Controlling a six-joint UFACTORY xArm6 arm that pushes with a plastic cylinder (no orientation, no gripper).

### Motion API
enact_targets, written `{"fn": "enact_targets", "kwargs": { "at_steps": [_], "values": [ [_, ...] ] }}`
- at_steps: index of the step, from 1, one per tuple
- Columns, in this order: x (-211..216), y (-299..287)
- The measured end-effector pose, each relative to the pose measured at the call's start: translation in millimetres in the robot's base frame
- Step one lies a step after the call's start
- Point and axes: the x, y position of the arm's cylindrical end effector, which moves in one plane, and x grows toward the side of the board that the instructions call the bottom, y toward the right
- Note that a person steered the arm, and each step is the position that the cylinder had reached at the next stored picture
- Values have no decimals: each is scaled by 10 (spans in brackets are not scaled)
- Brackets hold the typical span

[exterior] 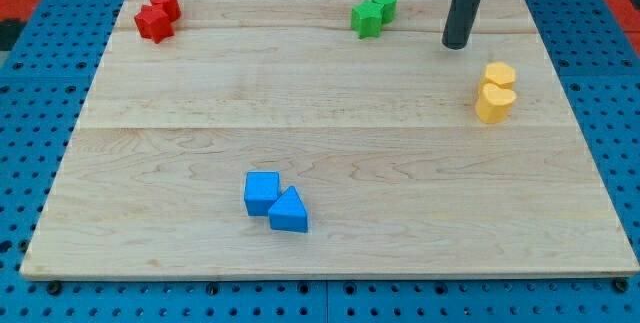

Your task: Touch the top of green circle

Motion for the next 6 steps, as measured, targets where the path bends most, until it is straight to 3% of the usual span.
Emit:
{"fn": "enact_targets", "kwargs": {
  "at_steps": [6],
  "values": [
    [9, 103]
  ]
}}
